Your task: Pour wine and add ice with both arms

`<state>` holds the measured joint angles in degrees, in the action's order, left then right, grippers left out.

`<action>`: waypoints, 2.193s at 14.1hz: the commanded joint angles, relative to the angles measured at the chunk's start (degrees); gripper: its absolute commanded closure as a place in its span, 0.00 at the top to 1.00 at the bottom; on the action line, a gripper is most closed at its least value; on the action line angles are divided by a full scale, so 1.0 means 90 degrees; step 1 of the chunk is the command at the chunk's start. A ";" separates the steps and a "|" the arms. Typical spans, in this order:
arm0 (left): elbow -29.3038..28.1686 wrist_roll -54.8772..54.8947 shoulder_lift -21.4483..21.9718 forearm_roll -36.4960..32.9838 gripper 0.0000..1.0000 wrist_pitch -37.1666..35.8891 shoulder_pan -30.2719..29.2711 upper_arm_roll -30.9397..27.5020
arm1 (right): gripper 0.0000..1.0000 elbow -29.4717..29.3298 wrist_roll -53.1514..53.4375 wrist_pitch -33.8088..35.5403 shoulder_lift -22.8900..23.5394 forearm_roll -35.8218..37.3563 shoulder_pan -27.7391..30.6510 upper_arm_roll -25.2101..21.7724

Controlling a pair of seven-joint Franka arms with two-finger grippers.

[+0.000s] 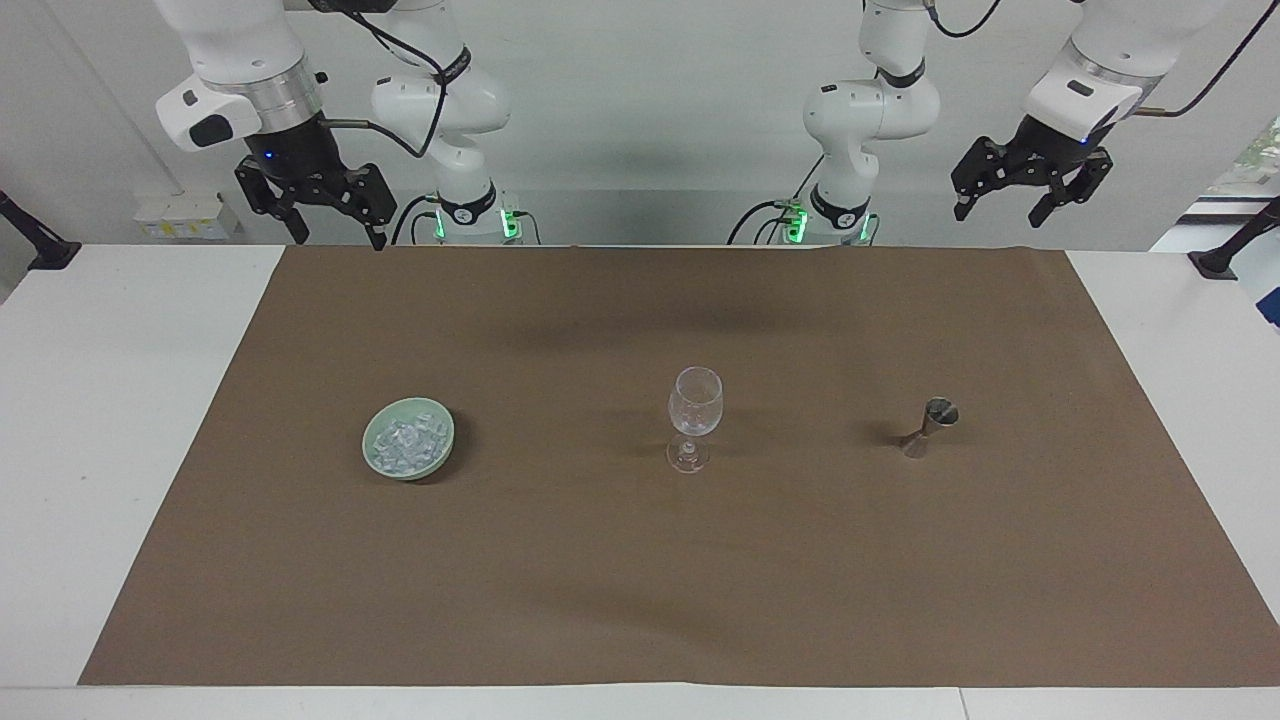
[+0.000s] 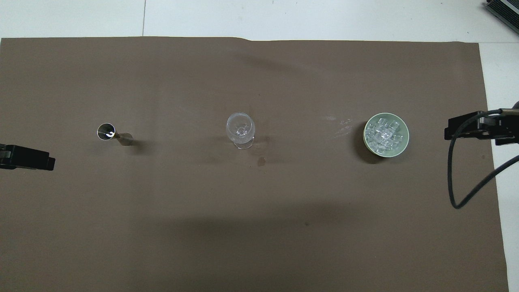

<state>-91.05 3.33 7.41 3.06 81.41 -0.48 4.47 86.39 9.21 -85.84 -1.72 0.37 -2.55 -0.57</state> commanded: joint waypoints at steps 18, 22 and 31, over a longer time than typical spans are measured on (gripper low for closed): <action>-0.0021 -0.0019 -0.0033 0.0080 1.00 0.0251 0.0014 -0.0019 | 1.00 0.0021 -0.0154 0.0035 -0.0024 -0.0012 0.0078 0.0005; -0.0030 -0.0009 -0.0023 0.0080 1.00 0.0290 0.0014 -0.0019 | 1.00 0.0011 -0.0145 0.0035 -0.0024 -0.0012 0.0068 0.0005; -0.0079 -0.0019 -0.0013 0.0080 1.00 0.0281 0.0014 -0.0019 | 1.00 0.0011 -0.0164 0.0035 -0.0024 -0.0012 0.0068 0.0005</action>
<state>-91.18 3.38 6.96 3.29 83.30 -0.48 4.45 86.40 9.21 -85.67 -1.72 0.37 -2.52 -0.61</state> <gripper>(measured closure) 0.000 0.000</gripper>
